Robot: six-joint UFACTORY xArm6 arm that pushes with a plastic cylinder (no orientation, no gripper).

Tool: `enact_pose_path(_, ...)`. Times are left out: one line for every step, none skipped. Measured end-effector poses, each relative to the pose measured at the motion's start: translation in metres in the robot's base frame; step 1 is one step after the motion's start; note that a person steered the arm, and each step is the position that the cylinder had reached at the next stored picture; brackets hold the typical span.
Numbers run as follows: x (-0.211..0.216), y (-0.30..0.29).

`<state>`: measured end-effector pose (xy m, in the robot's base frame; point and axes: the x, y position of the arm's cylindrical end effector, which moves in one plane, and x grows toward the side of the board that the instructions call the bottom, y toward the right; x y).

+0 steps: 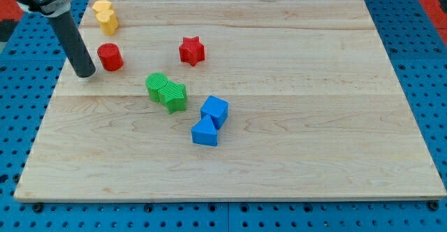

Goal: Push red circle into red star

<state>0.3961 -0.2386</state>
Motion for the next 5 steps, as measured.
enact_pose_path(0.0, -0.025)
enact_pose_path(0.0, -0.04)
enact_pose_path(0.0, -0.04)
enact_pose_path(0.0, -0.049)
enact_pose_path(-0.01, -0.055)
